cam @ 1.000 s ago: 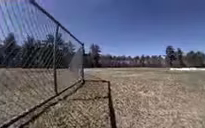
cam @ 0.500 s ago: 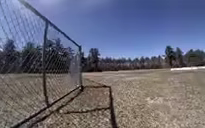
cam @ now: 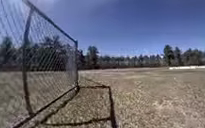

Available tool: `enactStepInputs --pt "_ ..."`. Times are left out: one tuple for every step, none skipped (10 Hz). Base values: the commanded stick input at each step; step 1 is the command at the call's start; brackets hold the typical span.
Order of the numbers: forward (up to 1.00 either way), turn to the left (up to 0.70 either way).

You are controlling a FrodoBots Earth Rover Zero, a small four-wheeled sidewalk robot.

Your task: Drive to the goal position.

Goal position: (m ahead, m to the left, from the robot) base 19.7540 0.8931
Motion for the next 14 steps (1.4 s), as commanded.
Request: enactStepInputs --pt "0.7 -0.05" --pt "0.7 0.0" --pt "0.7 0.0" --pt "0.7 -0.04" --pt "0.7 -0.25" --pt "0.7 -0.18" --pt "0.7 -0.01" --pt "0.7 0.0" --pt "0.7 0.0" --pt "0.7 0.0" --pt "0.7 -0.35" --pt "0.7 -0.13" --pt "0.7 0.0" --pt "0.7 0.0"
